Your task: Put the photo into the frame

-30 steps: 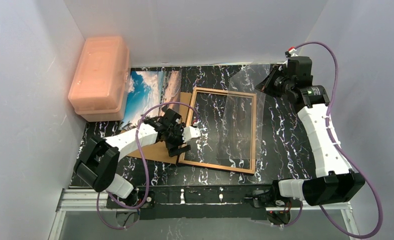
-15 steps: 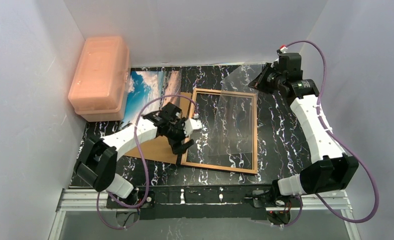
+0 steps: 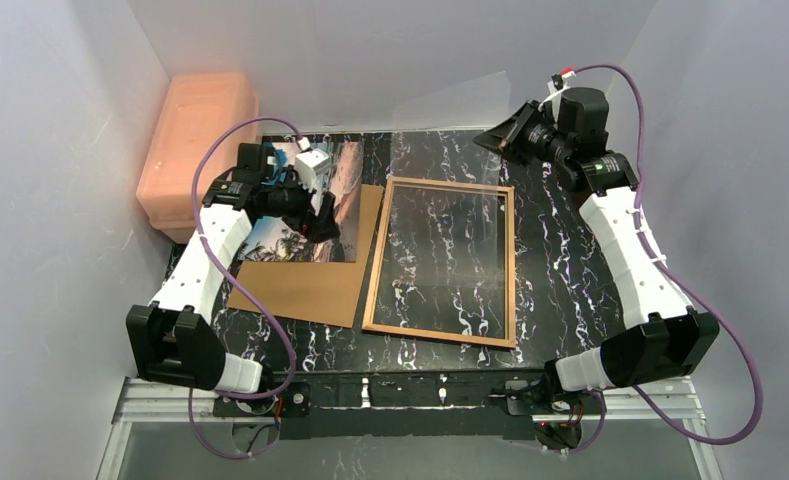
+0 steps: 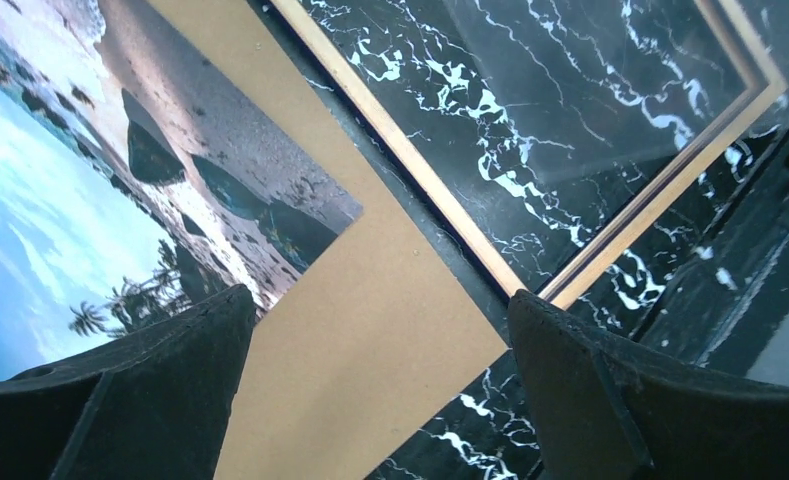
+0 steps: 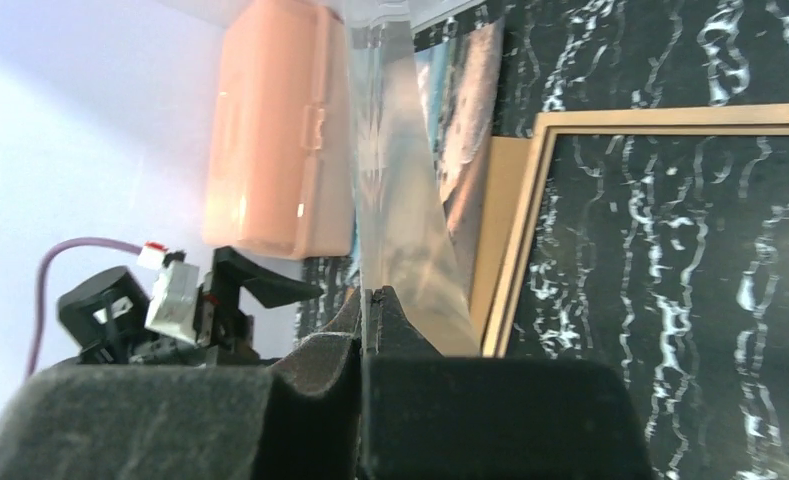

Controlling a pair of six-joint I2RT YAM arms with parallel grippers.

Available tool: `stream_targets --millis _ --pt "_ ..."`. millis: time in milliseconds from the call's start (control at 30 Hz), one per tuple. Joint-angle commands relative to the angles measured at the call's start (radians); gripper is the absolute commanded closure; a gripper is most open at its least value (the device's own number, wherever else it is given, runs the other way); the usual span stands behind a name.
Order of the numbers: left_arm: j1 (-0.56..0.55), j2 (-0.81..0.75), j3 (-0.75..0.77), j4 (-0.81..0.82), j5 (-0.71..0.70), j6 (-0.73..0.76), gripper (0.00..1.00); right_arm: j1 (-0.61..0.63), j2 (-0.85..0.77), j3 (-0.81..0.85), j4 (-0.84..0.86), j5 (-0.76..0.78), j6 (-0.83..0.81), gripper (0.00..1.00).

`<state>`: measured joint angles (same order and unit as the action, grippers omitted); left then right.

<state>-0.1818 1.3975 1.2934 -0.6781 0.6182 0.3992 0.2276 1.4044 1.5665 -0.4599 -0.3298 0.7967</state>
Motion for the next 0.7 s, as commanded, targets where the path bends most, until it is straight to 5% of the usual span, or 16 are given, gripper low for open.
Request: stream_targets --millis 0,433,667 --pt "0.057 -0.03 -0.014 -0.044 0.101 -0.071 0.02 0.007 -0.04 -0.104 0.206 -0.1 0.157 0.99" --pt "0.05 0.063 -0.154 0.055 0.088 -0.047 0.12 -0.017 0.028 -0.607 0.609 -0.172 0.086 0.99" --pt "-0.011 0.14 -0.17 0.109 0.063 -0.056 0.17 -0.054 0.037 -0.62 0.495 -0.162 -0.093 0.95"
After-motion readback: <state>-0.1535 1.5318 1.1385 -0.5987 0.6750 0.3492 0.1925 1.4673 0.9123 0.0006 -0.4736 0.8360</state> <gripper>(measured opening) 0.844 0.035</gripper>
